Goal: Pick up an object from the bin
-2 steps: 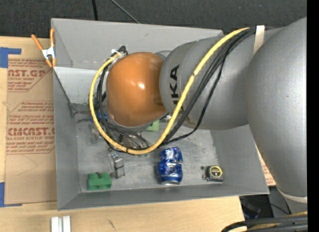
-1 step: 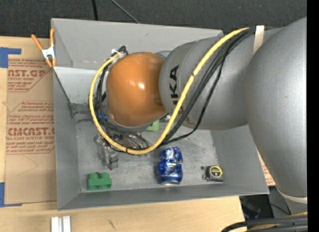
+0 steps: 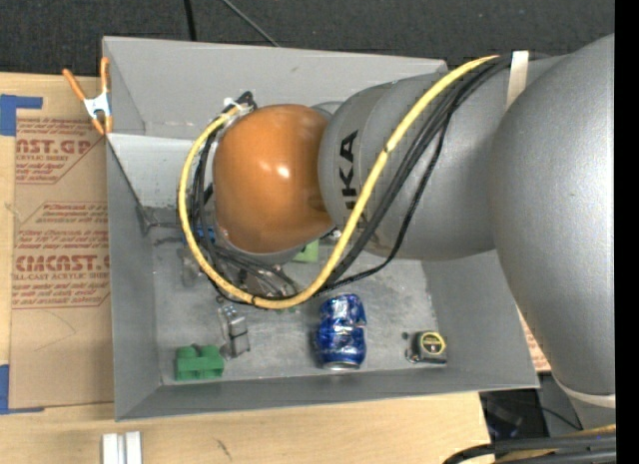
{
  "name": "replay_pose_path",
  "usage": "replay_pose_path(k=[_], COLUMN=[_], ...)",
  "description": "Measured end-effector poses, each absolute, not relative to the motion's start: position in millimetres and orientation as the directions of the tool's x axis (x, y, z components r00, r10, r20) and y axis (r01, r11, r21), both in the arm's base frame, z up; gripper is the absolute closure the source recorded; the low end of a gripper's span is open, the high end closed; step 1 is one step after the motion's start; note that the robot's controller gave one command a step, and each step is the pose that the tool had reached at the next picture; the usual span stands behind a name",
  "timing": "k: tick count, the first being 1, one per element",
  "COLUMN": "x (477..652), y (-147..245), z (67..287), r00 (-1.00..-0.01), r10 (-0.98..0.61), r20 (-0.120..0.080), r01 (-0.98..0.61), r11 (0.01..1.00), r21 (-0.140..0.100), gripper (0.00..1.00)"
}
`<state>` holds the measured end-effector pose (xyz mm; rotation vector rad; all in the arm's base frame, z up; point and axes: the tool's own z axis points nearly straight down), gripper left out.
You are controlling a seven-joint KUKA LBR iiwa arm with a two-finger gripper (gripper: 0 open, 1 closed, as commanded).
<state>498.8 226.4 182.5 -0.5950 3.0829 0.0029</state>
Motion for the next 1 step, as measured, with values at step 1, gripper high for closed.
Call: replay_pose_path(k=[1], x=[485.1], y=[233.8], z=[69.9], r00=[-0.923], r10=[-0.386], r20=[-0.012], r01=[-0.386], r11=[0.923], r21=[0.0], gripper=[0.0])
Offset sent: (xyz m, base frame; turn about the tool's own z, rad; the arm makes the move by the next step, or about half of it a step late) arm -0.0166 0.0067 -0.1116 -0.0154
